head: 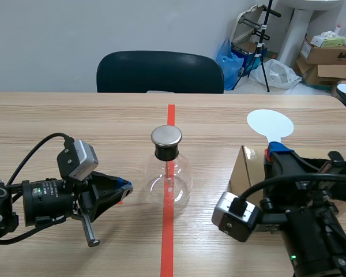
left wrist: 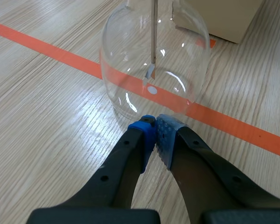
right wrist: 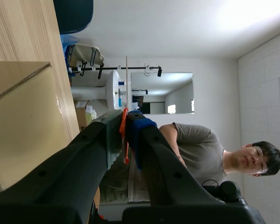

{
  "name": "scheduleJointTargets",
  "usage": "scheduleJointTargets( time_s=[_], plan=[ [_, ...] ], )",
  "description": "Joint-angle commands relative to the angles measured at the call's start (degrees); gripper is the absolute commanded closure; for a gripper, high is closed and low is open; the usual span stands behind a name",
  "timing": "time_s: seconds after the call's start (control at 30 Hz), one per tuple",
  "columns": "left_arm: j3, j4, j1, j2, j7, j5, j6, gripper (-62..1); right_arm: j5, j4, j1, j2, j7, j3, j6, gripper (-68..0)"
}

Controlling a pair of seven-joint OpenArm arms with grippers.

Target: Do the electroscope experiment

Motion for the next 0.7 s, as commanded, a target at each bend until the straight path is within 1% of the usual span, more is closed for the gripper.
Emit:
scheduleJointTargets(
  time_s=[0.0,0.03,0.07,0.1,0.13,0.3,0.43,0.5,0.6,0.67],
  plan=[
    [-0.4,2.2,0.7,-1.2,-0.9,-1.1,-0.6,-4.1,0.7,1.3,-0.5,-0.5,1.8,1.9,-1.3,-1.0],
    [-0.5,3.0,1.1,-1.6,-1.0,-1.2,-0.5,-4.1,1.1,1.3,-1.2,-0.9,3.5,3.2,-1.3,-1.0],
    [-0.7,3.9,1.7,-2.1,-1.1,-1.2,-0.5,-4.1,1.5,1.3,-2.1,-1.4,5.2,4.5,-1.9,-1.0],
    [-1.3,5.0,2.5,-2.5,-1.1,-1.2,-0.5,-4.1,1.9,1.3,-2.8,-2.0,7.2,5.9,-3.2,-1.0],
    [-2.0,6.4,3.4,-2.9,-1.1,-1.2,-0.5,-4.1,2.2,1.3,-3.6,-2.6,9.4,7.2,-3.5,-1.0],
    [-7.0,15.2,10.3,-5.9,-1.5,-1.2,-0.6,-4.1,2.9,1.3,-7.1,-6.4,19.0,14.2,-3.5,-1.0],
    [-11.7,23.7,18.1,-8.6,-3.9,-1.2,-1.1,-4.1,4.9,1.3,-8.7,-9.0,25.6,18.3,-3.5,-1.0],
    [-14.5,28.1,22.3,-9.8,-3.9,-1.2,-2.8,-4.1,5.2,1.3,-8.7,-10.7,28.1,20.2,-3.5,-1.0],
    [-18.8,34.4,28.7,-11.1,-3.9,-1.2,-4.7,-4.1,5.2,1.2,-8.8,-12.7,30.3,22.2,-3.5,-1.0],
    [-21.7,38.7,33.0,-11.6,-3.9,-1.2,-4.7,-4.1,5.2,0.9,-8.8,-13.4,31.2,23.0,-3.5,-1.0]
  ],
)
